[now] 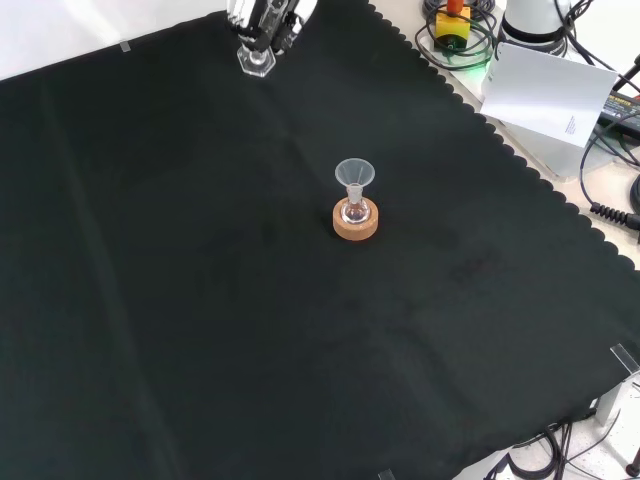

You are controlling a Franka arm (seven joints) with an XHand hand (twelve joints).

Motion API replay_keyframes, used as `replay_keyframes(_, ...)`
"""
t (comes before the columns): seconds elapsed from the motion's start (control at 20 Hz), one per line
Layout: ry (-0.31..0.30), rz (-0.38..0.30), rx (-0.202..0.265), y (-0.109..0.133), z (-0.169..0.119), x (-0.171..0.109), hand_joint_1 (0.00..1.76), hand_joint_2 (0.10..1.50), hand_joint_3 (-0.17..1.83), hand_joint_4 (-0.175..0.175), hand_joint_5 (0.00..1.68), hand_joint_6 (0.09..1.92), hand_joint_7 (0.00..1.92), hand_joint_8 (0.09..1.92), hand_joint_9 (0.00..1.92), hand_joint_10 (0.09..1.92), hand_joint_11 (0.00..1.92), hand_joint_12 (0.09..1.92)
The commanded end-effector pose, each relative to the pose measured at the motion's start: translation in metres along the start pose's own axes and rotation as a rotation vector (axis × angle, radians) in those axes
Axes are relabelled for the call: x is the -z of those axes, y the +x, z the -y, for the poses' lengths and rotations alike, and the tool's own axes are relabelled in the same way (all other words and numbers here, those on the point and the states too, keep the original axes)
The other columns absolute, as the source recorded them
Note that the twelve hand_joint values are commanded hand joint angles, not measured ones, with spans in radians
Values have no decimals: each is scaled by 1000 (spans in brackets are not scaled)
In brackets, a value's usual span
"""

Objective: Put the graduated cylinder back on the table.

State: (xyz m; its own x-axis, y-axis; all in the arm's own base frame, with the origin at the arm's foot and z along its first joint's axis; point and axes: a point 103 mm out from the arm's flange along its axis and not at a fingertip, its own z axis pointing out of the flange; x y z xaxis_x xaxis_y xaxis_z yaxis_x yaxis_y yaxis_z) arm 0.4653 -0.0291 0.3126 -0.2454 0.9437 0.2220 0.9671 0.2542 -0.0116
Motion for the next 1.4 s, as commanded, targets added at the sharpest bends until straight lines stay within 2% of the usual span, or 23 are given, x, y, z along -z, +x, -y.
replay_keyframes(0.05, 148, -232, 84, 10, -27, -151, 1234, 1183, 0, -175, 833, 1205, 864, 1208, 1375, 87, 1117, 810)
replay_keyframes(0.45, 92, -284, 108, 10, -31, -157, 1234, 1183, 0, -175, 834, 1204, 865, 1207, 1375, 87, 1118, 810)
replay_keyframes(0.75, -16, -344, 143, 4, -33, -161, 1234, 1183, 0, -175, 834, 1204, 865, 1207, 1373, 87, 1113, 808)
replay_keyframes(0.9, -28, -368, 155, 3, -35, -166, 1234, 1183, 0, -175, 834, 1204, 865, 1207, 1372, 87, 1110, 807)
replay_keyframes(1.4, -34, -471, 148, 2, -47, -189, 1234, 1184, 0, -175, 833, 1206, 863, 1208, 1368, 87, 1107, 809)
